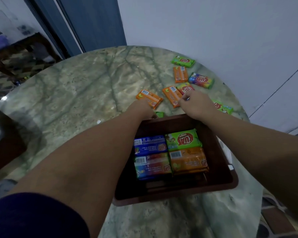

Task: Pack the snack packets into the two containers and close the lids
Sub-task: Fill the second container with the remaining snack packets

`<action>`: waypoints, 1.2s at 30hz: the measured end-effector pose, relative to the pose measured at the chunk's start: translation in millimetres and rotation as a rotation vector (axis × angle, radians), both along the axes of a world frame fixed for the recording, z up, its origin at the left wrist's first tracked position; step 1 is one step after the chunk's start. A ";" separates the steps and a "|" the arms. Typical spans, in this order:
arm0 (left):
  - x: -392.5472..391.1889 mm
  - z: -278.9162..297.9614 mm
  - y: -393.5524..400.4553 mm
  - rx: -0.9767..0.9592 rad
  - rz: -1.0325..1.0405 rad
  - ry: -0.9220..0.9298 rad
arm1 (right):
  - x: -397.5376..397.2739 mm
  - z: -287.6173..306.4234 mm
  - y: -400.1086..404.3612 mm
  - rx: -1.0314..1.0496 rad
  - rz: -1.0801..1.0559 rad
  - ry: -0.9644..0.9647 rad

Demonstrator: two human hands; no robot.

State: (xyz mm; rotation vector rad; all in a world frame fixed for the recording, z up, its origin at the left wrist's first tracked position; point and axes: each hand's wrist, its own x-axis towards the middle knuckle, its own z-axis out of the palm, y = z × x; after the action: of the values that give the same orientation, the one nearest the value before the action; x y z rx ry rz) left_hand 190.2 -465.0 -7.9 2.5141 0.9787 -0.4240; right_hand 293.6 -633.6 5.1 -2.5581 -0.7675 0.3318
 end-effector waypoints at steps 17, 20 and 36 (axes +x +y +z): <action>37.1 -21.0 -11.1 -0.143 -0.024 0.100 | 35.2 -14.9 -13.8 0.050 -0.067 0.131; 40.5 -15.5 -14.9 -0.232 -0.019 -0.025 | 41.9 -20.3 -20.1 0.067 -0.140 0.144; 70.3 5.4 -35.5 -0.213 -0.099 -0.144 | 75.1 -78.3 -62.5 -0.357 -0.063 0.030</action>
State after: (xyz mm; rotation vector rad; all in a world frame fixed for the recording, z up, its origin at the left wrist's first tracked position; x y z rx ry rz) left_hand 260.5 -500.5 -2.6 2.3687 0.7176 -0.3512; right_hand 368.7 -696.1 -73.3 -2.8938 -0.6641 0.5261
